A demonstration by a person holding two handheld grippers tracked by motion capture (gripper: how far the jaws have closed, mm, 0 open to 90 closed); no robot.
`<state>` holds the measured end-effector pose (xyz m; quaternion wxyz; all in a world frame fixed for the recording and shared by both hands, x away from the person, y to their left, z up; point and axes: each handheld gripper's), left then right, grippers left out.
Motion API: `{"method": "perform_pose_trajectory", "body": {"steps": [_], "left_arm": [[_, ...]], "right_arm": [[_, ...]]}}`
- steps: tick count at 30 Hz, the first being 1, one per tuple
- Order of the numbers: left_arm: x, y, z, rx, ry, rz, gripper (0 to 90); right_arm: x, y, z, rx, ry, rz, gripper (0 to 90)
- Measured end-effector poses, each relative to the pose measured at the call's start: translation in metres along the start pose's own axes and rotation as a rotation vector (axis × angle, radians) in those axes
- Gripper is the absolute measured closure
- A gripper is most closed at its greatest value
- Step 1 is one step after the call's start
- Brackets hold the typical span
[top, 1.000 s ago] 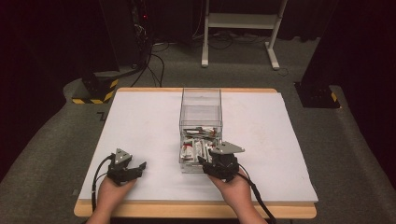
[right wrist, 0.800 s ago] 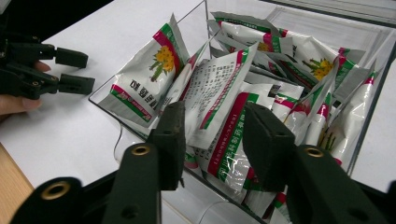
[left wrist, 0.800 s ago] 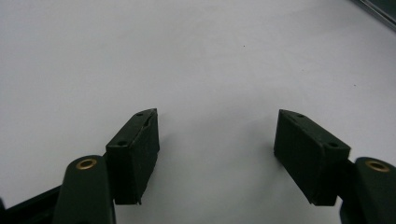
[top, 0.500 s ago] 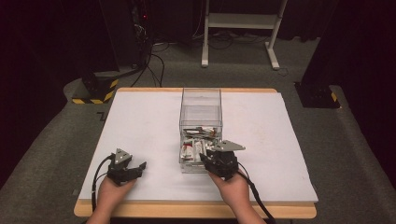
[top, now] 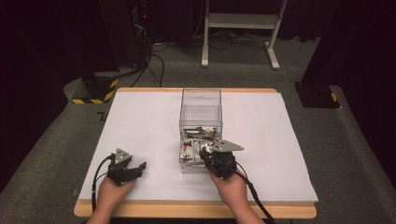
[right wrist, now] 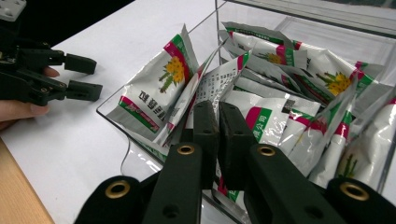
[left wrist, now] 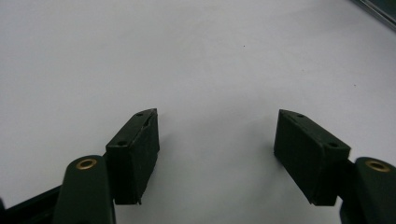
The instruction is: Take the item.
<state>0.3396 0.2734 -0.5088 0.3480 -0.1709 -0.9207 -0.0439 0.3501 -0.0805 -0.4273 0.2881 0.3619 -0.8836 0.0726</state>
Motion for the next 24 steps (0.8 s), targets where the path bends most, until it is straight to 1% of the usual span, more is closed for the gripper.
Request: {"method": "perform_pose_trajectory", "body": {"steps": [3,7,10,14,17,20,24], "left_arm": [[0.000,0.000,0.000,0.000,0.000,0.000,31.1],[0.000,0.000,0.000,0.000,-0.001,-0.001,31.1],[0.000,0.000,0.000,0.000,0.000,0.000,31.1],[0.000,0.000,0.000,0.000,0.000,0.000,31.1],[0.000,0.000,0.000,0.000,0.000,0.000,31.1],[0.000,0.000,0.000,0.000,0.000,0.000,31.1],[0.000,0.000,0.000,0.000,0.000,0.000,31.1]], "right_arm": [[0.000,0.000,-0.001,0.008,-0.006,-0.006,87.7],[0.001,0.000,0.000,0.018,-0.028,-0.008,88.0],[0.003,0.002,0.001,0.031,-0.036,0.000,88.2],[0.005,0.002,0.004,0.025,-0.054,0.002,88.3],[0.007,-0.001,0.005,0.007,-0.067,0.000,88.4],[0.010,-0.001,0.004,0.014,-0.083,0.009,88.5],[0.013,-0.003,0.004,0.006,-0.092,0.015,88.6]]}}
Point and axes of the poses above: each handheld gripper's, and its own axes: x roughly backward along the jaws, z roughly out of its underside, y roughly to its left, and after that the axes turned 3 degrees about x, right-handed
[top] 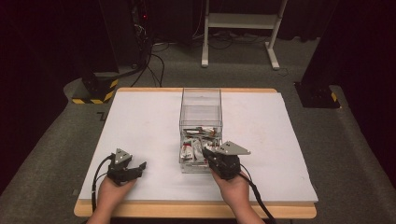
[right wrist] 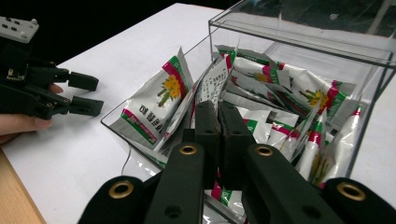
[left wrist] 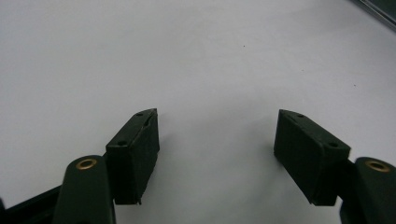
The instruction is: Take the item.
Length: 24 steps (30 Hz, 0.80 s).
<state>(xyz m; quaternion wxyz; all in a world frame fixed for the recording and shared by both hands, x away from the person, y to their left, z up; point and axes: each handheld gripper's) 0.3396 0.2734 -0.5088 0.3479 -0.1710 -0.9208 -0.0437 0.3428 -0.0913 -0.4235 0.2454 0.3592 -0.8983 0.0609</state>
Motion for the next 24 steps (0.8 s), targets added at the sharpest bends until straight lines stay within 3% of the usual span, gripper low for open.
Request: {"method": "perform_pose_trajectory", "body": {"steps": [24], "left_arm": [[0.000,0.000,0.000,0.000,0.000,0.001,31.1]], "right_arm": [[0.012,-0.010,-0.002,-0.025,-0.053,0.033,88.9]]}}
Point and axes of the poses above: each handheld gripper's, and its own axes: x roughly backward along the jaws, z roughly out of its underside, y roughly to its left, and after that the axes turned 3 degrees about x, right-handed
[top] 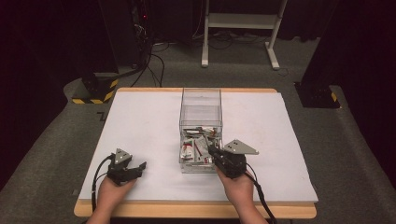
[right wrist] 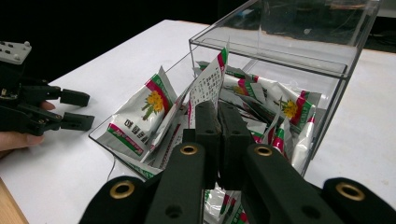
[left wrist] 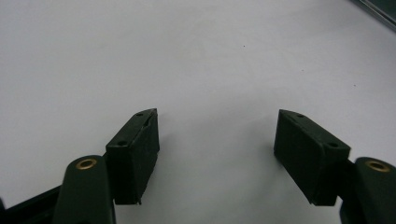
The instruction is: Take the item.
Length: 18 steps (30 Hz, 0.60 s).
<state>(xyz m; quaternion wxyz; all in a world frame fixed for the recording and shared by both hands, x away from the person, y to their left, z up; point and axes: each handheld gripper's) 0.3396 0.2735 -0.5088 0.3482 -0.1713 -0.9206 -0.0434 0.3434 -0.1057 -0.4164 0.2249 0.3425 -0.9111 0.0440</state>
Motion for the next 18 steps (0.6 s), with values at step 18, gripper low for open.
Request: {"method": "perform_pose_trajectory", "body": {"steps": [18], "left_arm": [[0.0000,0.0000,0.0000,0.000,0.000,0.000,31.1]], "right_arm": [[0.0066,-0.0039,-0.0024,-0.009,-0.029,0.012,89.0]]}}
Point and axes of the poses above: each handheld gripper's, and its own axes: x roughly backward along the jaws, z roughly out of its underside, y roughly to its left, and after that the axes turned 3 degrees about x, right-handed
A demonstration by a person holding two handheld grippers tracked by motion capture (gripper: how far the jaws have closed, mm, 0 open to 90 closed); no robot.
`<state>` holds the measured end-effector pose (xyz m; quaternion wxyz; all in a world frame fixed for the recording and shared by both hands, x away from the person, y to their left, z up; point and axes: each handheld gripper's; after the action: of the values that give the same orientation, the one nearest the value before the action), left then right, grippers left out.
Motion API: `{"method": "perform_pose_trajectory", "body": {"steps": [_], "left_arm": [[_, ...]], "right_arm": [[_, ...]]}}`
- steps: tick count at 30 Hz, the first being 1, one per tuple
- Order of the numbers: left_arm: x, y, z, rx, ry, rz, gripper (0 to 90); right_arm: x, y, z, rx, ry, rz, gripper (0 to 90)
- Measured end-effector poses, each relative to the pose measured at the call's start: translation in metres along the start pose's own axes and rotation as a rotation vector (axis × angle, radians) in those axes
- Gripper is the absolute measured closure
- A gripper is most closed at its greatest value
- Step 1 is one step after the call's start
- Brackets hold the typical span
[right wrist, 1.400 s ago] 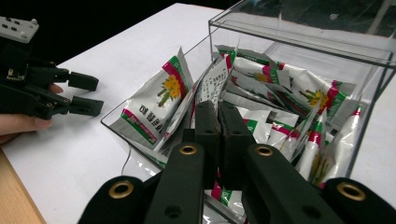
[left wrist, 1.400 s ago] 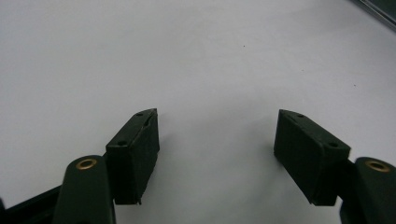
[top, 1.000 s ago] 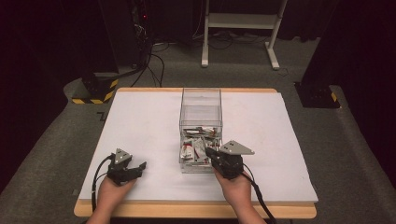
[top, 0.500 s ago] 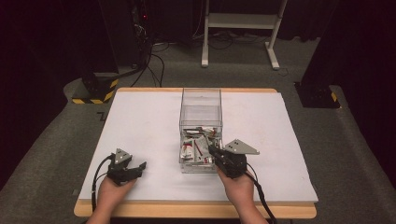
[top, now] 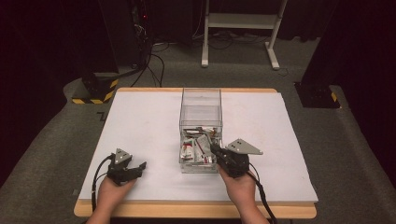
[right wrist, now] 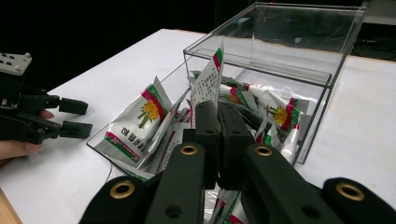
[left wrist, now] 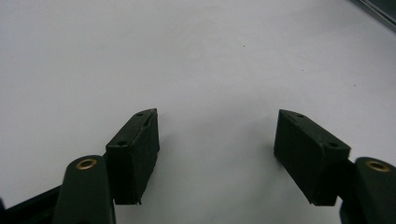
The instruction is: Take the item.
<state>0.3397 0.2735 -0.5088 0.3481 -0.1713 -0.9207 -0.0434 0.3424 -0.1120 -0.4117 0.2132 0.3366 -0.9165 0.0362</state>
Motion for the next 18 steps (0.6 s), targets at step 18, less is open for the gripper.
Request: {"method": "perform_pose_trajectory", "body": {"steps": [18], "left_arm": [[0.0000,0.0000,0.0000,0.000,0.000,0.000,31.1]], "right_arm": [[0.0054,0.0001,-0.0016,0.004,-0.038,0.009,89.2]]}}
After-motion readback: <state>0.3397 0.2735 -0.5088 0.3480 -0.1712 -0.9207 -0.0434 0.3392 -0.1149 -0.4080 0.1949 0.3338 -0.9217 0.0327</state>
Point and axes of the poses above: each handheld gripper's, and its own axes: x roughly backward along the jaws, z roughly out of its underside, y roughly to its left, and after that the axes turned 3 degrees about x, right-handed
